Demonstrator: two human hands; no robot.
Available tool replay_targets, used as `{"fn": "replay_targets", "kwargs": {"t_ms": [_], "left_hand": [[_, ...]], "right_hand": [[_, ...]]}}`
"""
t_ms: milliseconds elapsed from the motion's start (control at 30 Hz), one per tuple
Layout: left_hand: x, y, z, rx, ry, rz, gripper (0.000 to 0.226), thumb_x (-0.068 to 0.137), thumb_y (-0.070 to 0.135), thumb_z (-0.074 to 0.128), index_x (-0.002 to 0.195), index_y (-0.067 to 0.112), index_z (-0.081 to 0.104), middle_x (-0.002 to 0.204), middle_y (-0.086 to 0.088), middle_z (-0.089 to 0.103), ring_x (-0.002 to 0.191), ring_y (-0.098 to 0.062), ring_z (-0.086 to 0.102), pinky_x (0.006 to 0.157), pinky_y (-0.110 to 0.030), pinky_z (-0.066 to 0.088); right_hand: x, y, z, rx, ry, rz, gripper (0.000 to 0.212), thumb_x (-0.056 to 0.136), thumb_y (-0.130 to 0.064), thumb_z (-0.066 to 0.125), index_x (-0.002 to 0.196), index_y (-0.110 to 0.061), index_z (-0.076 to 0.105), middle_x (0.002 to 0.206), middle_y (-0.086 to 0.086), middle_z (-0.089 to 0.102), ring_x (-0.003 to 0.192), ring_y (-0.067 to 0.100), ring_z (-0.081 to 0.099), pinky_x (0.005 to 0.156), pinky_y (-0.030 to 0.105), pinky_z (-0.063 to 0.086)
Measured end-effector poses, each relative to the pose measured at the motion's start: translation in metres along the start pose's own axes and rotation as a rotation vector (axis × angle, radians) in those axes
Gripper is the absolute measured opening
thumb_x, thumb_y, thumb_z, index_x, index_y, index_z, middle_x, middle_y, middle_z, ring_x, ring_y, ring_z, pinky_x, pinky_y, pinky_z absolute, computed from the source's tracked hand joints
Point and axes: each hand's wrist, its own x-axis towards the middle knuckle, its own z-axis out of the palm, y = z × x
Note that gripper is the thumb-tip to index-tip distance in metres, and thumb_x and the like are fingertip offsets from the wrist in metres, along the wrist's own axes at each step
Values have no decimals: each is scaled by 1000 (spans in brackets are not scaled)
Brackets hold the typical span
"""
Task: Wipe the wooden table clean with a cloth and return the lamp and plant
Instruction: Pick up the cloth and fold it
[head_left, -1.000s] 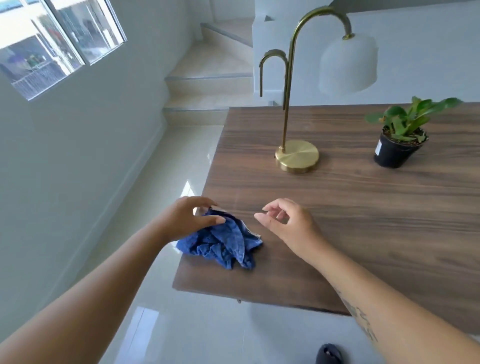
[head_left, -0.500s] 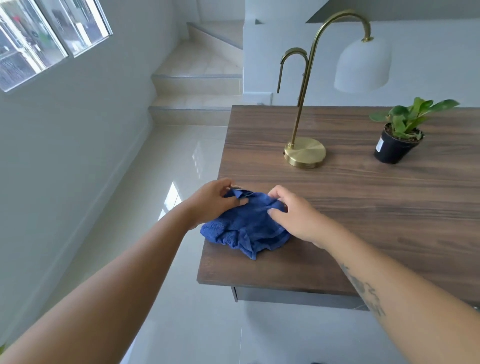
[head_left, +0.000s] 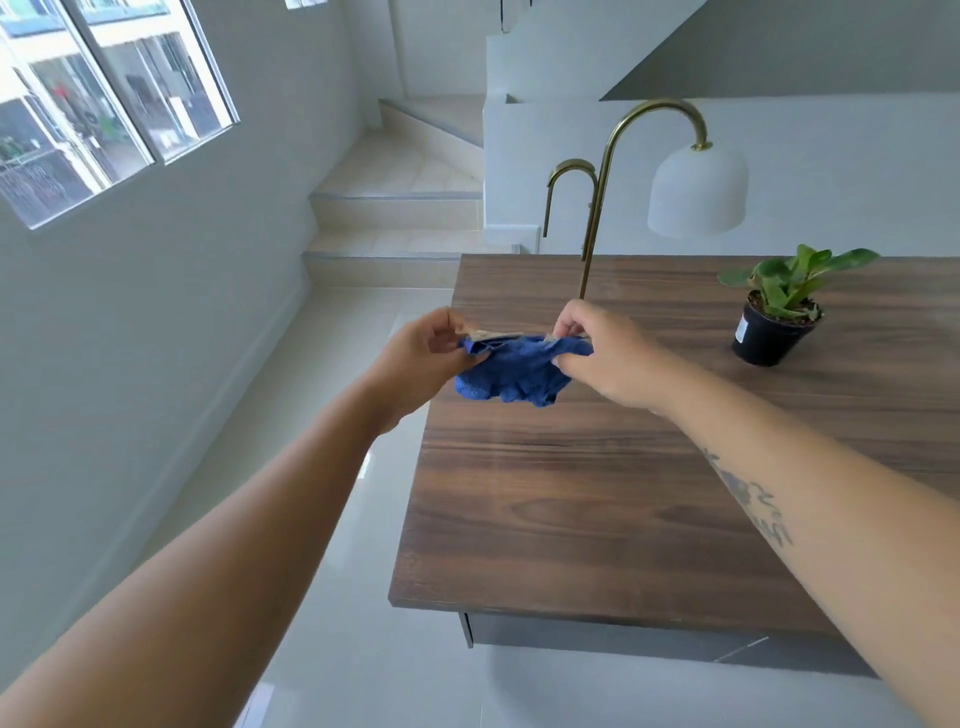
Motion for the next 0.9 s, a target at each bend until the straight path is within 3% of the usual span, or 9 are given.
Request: {"fn": "replay_targets", "kwargs": {"t_ms": [67, 133, 200, 233, 300, 367, 500, 633, 900], "left_hand": [[-12, -15, -2, 232, -42, 32, 12, 84, 1, 70, 91, 4, 60, 88, -4, 66, 84, -16, 59, 78, -30, 47], [-29, -36, -6, 507, -261, -21, 18, 82, 2, 68, 94, 15, 65, 95, -1, 68, 88, -16, 62, 82, -31, 48], [-41, -48, -12, 648, -524, -157, 30, 82, 2, 61, 98, 27, 67, 102, 9, 70, 98, -4, 64, 83, -19, 46], [-42, -51, -12, 663, -550, -197, 32, 82, 3, 58, 99, 30, 67, 103, 13, 70, 99, 1, 63, 84, -15, 44], [-35, -51, -6, 670, -404, -168, 28, 85, 10, 57, 100, 31, 67, 102, 17, 67, 100, -2, 61, 87, -19, 45], [-28, -53, 11, 707, -218, -70, 21, 91, 19, 56, 108, 27, 64, 108, 12, 63, 104, -12, 58, 86, -26, 43], [-31, -81, 56, 923, -174, -1, 60, 96, 51, 43, 147, 22, 34, 157, 5, 29, 145, -20, 21, 117, -38, 19], [-45, -109, 70, 1126, -184, -21, 89, 84, 80, 12, 155, 27, -1, 162, 9, -5, 149, -14, -8, 120, -45, 2], [-65, -109, 54, 1206, -169, 40, 86, 86, 77, 10, 155, 28, -4, 162, 10, -7, 148, -12, -8, 118, -46, 5]], "right_hand": [[-15, 7, 12, -90, -71, -51, 19, 82, -18, 69, 89, -23, 53, 83, -11, 56, 72, 13, 52, 56, 19, 37], [-33, 20, 27, -167, -324, -18, 24, 76, -26, 78, 92, -25, 59, 88, -11, 60, 76, 9, 56, 65, 19, 42], [-43, 35, 37, -116, -538, 124, 23, 74, -37, 79, 92, -30, 65, 90, -13, 66, 73, 2, 60, 73, 27, 49], [-44, 42, 39, -67, -513, 169, 20, 77, -40, 76, 91, -32, 66, 89, -12, 67, 73, 2, 60, 73, 29, 49], [-40, 55, 43, -48, -276, 188, 13, 85, -36, 68, 97, -31, 64, 97, -10, 65, 84, 10, 60, 77, 31, 49], [-36, 67, 52, -137, -106, 131, 29, 90, -34, 60, 119, -31, 58, 123, -6, 57, 108, 15, 52, 93, 35, 44], [-43, 79, 79, -309, -175, 45, 71, 88, -63, 44, 150, -36, 22, 159, -11, 18, 146, 20, 11, 117, 47, 15], [-57, 92, 102, -535, -217, 99, 88, 82, -80, 15, 151, -34, -12, 161, -11, -8, 148, 20, -13, 118, 49, -6], [-71, 85, 117, -559, -185, 48, 88, 81, -78, 6, 150, -28, -17, 161, -7, -13, 146, 16, -19, 118, 46, -10]]}}
